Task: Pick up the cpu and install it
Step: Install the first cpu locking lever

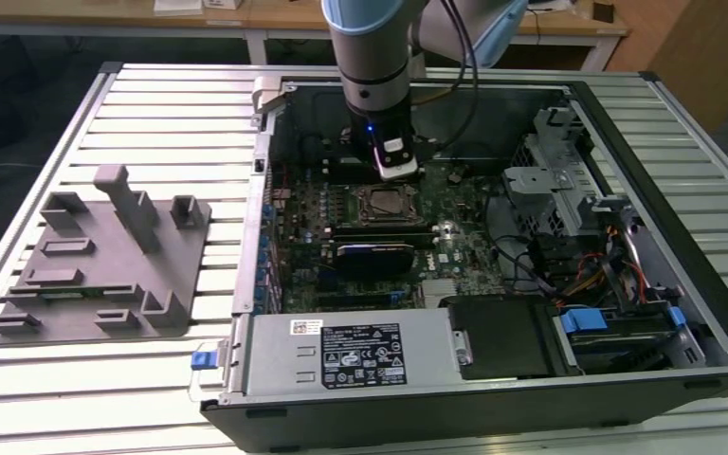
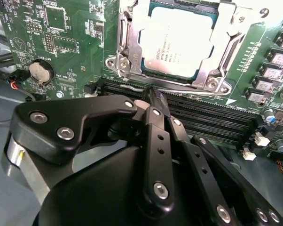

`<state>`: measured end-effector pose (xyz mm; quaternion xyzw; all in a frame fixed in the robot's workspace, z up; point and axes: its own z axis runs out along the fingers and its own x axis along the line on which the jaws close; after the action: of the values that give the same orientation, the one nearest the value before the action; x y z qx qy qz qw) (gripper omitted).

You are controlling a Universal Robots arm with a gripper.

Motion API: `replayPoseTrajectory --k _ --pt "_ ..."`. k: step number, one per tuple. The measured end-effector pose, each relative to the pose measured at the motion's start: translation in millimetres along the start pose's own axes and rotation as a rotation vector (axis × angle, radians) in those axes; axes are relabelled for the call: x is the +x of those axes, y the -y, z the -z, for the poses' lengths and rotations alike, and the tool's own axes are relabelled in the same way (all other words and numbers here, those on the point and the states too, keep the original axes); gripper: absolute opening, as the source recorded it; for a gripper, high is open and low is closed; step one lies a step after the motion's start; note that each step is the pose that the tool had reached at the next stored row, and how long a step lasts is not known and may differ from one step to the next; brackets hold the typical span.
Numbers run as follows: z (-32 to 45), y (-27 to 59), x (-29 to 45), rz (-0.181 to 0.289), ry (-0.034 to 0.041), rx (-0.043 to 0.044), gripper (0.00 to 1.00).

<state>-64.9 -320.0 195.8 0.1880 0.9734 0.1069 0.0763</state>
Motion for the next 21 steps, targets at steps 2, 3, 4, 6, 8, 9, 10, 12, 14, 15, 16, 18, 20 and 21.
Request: replayPoseTrajectory --k 2,3,4,6,8,9,10,12,14,15,16,18,20,21 --pt "-0.3 0.1 0.0 0.0 0.0001 0.0001 0.11" --pt "-0.5 0.1 0.1 0.0 0.0002 0.0 0.11" --pt "-0.8 0.1 0.1 0.0 0.0002 -0.0001 0.11" --pt "-1.2 0.2 0.0 0.0 0.0002 -0.0001 0.11" --pt "-1.4 0.2 -0.2 0.0 0.0001 0.0001 0.11" --pt "-1.4 0.2 -0.2 0.0 0.0001 0.0001 0.11" --pt "-1.4 0.2 -0.2 0.0 0.0002 0.0001 0.11" --pt "-1.5 0.3 -0.4 0.0 0.0001 -0.0002 0.11" --pt "-1.4 1.2 -1.2 0.0 0.0001 -0.0003 0.11" --pt "-1.3 1.7 -1.6 0.0 0.0001 -0.0002 0.11" --pt "-1.2 2.1 -1.9 0.0 0.0001 -0.0002 0.11" --pt "-1.5 2.6 -2.2 0.0 0.0002 -0.0002 0.11" --pt "-1.7 3.2 -2.5 0.0 0.0001 0.0 0.11" --pt "-1.8 3.6 -2.6 0.0 0.0001 0.0 0.11"
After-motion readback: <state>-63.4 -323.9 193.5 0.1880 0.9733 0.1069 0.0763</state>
